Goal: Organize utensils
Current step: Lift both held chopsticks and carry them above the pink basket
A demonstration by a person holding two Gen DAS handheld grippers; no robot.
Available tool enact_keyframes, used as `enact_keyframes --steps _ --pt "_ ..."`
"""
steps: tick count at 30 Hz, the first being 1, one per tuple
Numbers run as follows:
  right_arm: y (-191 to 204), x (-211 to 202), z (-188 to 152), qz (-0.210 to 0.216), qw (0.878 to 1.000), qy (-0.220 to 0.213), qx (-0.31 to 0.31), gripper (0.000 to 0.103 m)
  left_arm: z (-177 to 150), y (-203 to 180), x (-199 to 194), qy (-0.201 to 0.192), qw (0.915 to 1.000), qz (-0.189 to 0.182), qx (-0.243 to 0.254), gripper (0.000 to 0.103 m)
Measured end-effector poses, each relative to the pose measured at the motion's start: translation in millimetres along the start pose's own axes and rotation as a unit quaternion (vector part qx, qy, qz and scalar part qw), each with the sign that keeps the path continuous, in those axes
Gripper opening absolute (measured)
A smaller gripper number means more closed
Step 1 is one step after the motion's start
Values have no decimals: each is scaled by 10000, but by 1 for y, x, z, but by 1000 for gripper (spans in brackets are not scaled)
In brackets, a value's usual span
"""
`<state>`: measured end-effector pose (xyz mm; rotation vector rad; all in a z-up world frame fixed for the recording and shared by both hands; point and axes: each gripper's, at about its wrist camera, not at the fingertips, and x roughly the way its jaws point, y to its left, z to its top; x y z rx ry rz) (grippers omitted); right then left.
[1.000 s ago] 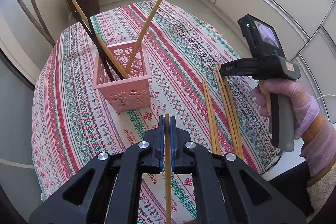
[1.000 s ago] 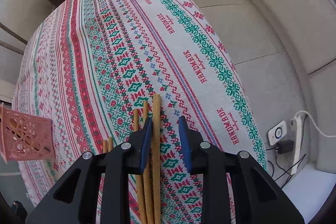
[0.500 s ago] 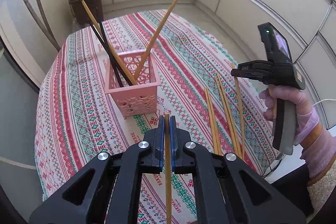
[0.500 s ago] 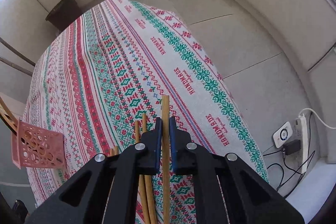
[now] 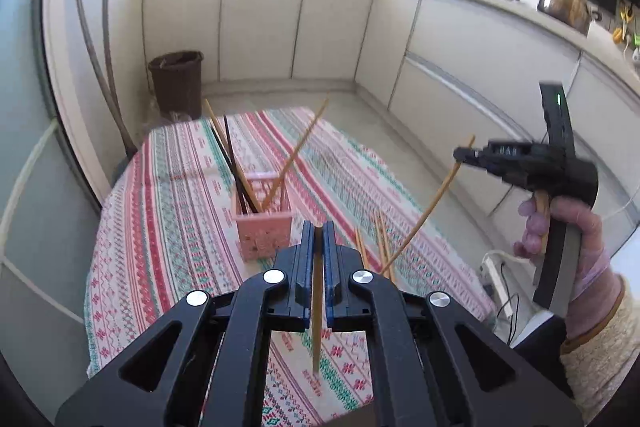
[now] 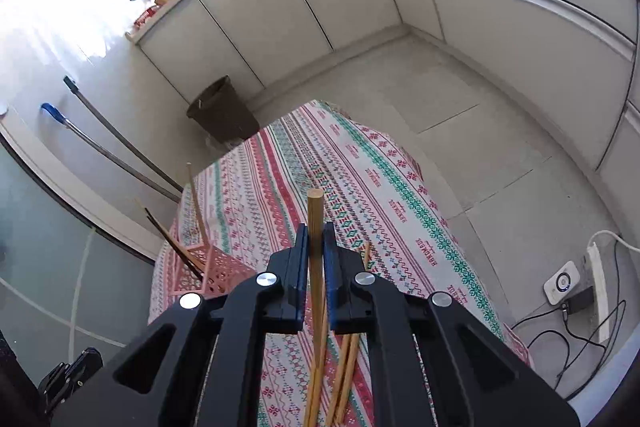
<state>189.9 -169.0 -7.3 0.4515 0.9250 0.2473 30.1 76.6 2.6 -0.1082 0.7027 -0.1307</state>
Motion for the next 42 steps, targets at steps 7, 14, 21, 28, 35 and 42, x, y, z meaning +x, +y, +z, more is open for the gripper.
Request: enact_keyframes --steps 7,14,21,28,35,42 --pt "-13 -8 13 312 9985 -226 382 7 91 -5 -36 -939 9953 79 -219 4" --pt "-17 1 15 337 9983 -95 471 7 145 13 -12 -1144 9904 575 -526 4" --pt "-5 -2 16 559 9979 -173 285 7 122 77 49 -536 9860 691 -1422 5" --pt "17 -24 21 797 9957 -466 124 7 103 130 25 -790 9668 902 -2255 5" --pt "48 -36 34 990 9929 -663 -42 8 98 136 2 -962 9616 870 -2420 5" --pt "100 -45 56 1269 9839 -1223 -299 7 102 130 -9 -1137 9632 1003 -2221 6"
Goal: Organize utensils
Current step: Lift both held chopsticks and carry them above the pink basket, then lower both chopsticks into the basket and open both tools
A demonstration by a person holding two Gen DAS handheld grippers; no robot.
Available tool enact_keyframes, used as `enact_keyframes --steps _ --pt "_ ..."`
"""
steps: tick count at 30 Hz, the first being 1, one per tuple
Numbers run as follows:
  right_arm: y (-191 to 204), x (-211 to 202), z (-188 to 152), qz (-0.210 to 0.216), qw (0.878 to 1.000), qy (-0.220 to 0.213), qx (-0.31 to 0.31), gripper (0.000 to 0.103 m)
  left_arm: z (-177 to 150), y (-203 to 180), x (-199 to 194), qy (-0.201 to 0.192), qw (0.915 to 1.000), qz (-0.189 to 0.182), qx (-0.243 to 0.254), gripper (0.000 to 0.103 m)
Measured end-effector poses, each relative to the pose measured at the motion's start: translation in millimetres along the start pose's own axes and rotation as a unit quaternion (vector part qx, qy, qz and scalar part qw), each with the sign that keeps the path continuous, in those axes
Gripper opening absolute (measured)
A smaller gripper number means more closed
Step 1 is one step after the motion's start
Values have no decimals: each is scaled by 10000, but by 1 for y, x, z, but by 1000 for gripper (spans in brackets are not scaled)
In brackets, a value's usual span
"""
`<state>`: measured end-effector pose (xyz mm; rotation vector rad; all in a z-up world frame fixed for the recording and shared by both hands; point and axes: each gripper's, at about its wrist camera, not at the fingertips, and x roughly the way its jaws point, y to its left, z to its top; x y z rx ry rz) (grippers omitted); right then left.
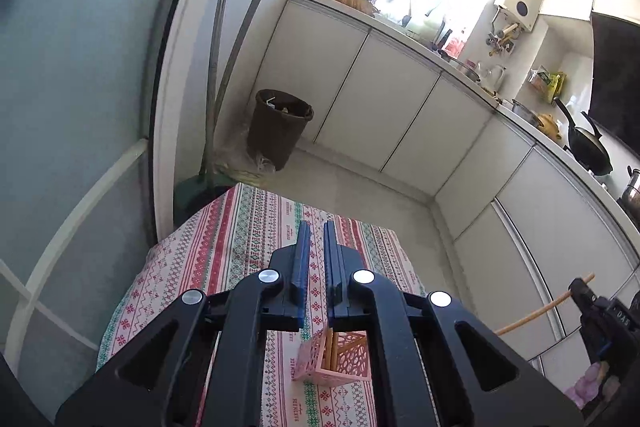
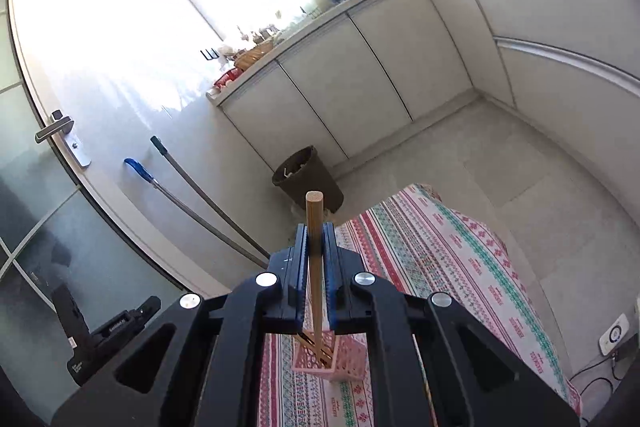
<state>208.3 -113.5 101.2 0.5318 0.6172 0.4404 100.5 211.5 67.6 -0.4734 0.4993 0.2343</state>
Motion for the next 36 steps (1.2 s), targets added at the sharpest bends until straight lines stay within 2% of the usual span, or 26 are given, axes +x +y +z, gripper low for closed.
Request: enact_keyframes --steps 6,16,19,22,25,31,36 --pt "17 20 0 102 9998 -76 -129 8 -3 -5 7 52 9998 52 174 6" --pt "-1 77 -32 -198 9987 465 81 8 -11 -7 27 302 9991 64 273 9" --pt "-10 94 -42 -129 9968 706 355 8 -15 -9 31 381 9988 52 316 12" --pt "-10 106 -50 -201 9959 819 340 11 -19 -12 38 497 9981 35 360 14" --pt "-4 108 -54 -254 9953 925 157 11 -23 -16 43 596 9973 7 439 14" --pt "12 99 -56 -452 9944 854 -424 11 -32 -27 50 764 9952 -94 612 18" --pt "14 98 -66 -628 9901 1002 -757 21 -44 -41 56 904 9922 -148 847 24"
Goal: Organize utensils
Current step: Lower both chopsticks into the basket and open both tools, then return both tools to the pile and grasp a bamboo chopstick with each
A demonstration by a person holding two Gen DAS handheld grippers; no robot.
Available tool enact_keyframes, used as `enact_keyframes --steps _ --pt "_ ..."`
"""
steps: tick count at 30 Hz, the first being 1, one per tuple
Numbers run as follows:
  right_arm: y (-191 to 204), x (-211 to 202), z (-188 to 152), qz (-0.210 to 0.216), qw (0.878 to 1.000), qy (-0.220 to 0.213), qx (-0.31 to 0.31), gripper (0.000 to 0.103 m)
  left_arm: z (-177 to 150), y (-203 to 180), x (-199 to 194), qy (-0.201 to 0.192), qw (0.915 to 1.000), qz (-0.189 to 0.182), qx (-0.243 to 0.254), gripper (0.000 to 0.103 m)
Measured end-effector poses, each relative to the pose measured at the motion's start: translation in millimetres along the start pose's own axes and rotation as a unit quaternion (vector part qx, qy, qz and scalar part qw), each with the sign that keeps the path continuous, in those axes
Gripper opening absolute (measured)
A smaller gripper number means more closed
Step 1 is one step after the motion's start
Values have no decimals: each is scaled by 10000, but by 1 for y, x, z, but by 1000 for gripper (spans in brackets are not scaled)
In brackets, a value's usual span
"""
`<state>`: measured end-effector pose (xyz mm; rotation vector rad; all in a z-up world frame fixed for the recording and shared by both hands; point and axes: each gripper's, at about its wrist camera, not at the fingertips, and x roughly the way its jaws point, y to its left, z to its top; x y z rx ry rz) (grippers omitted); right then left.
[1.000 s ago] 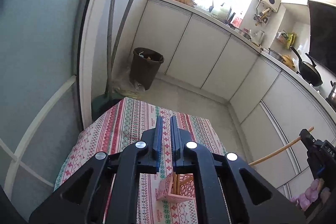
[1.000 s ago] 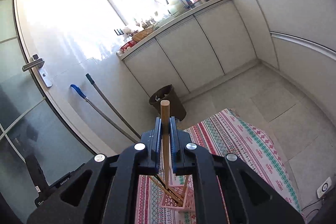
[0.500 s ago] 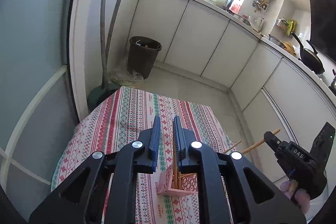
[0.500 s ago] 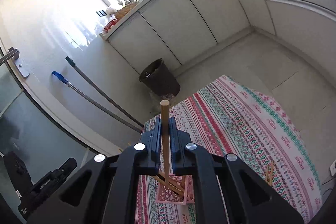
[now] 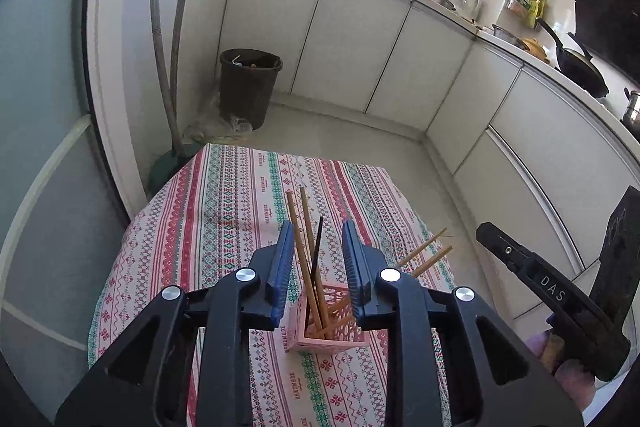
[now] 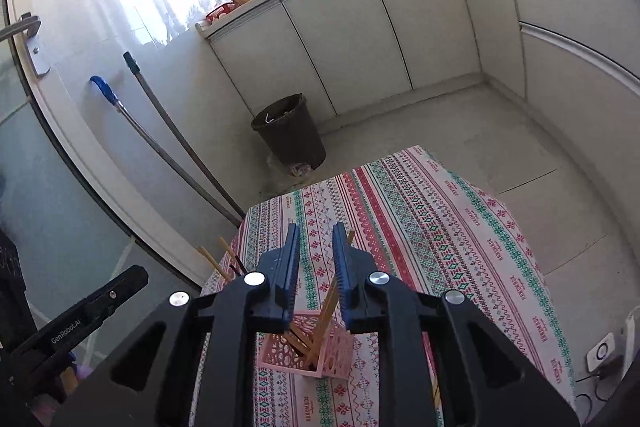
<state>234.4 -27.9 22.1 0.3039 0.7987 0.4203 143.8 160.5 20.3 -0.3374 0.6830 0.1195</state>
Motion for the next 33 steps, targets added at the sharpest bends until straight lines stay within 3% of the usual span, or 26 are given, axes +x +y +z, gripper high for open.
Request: enact_keyframes --steps 4,10,12,14,20,24,26,30,33 --pt "0 -2 -7 -203 9996 11 -218 21 -6 -10 5 81 9999 -10 149 26" --pt "-3 -9 -19 -547 9974 31 -473 37 -18 -22 12 174 9994 21 305 51" --pt "-6 -12 -25 -711 9961 27 -519 48 -25 -27 14 168 9992 70 363 64" --pt "-13 -16 -32 -913 9944 -16 -535 65 -33 -31 15 169 9989 135 413 73" --pt "-47 -31 -48 -1548 9870 88 -430 90 -59 -43 28 525 9974 159 472 95" --pt "-76 -47 -59 -2144 9758 190 -383 92 -86 -57 48 1206 9915 -107 485 96" --pt "-95 -55 -62 -2246 9739 317 -112 92 -103 -70 61 1579 9853 -205 620 96" --pt "-138 -73 -61 -2064 9737 528 802 93 -138 -103 84 2052 9717 -266 1141 96" --pt "-162 -87 -60 -1862 9715 517 1371 93 -156 -126 101 2151 9651 -234 1478 96"
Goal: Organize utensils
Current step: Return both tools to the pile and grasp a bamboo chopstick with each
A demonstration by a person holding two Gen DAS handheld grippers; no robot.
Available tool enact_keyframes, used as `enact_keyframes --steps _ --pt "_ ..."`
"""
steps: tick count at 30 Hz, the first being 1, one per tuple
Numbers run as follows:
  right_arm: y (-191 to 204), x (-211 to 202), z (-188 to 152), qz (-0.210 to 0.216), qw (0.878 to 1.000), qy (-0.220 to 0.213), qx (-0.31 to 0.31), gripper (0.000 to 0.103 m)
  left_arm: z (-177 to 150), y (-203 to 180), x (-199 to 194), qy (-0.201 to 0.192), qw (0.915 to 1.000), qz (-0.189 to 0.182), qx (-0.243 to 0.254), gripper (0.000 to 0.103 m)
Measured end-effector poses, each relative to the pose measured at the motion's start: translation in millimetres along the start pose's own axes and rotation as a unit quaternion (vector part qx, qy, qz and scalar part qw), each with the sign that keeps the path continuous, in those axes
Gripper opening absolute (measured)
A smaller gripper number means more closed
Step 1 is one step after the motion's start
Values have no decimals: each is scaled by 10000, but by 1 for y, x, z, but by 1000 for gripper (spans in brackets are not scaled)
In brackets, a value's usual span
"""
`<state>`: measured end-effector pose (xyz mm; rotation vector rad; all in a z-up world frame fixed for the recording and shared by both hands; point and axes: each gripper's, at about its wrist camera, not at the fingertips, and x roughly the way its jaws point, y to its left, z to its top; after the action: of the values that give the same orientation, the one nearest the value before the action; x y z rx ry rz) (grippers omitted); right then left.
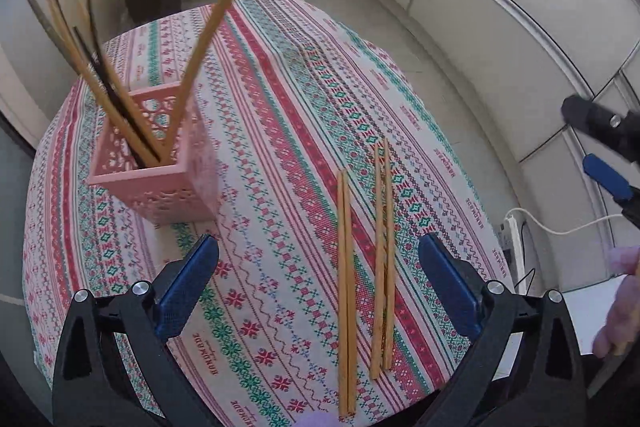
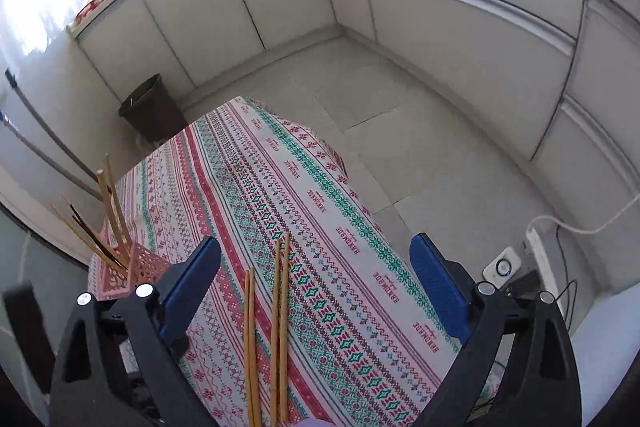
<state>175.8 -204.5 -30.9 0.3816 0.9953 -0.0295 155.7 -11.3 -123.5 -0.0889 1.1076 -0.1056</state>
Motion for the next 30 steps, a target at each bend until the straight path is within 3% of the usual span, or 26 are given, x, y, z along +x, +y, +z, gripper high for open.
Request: enact_keyframes --steps 1,6,8,13,19,23,30 --pt "-8 -2 2 73 9998 13 158 93 1 -5 6 39 10000 -5 52 95" --pt "-30 -3 8 336 9975 123 616 95 17 -19 44 502 9984 -213 148 73" --pt "-35 0 9 447 9962 217 720 95 24 -20 54 599 9979 -235 67 72" --pt "-51 7 13 627 9912 407 1091 95 39 -26 73 689 9975 -151 41 69" --pt "-74 21 12 783 9798 781 1668 96 46 -24 91 899 9957 180 132 51" --pt "-80 29 10 1033 9708 1010 1914 96 49 -19 92 902 9954 314 123 29" --pt "-77 32 8 1072 9703 1068 1889 96 52 -17 108 1057 9935 381 166 20"
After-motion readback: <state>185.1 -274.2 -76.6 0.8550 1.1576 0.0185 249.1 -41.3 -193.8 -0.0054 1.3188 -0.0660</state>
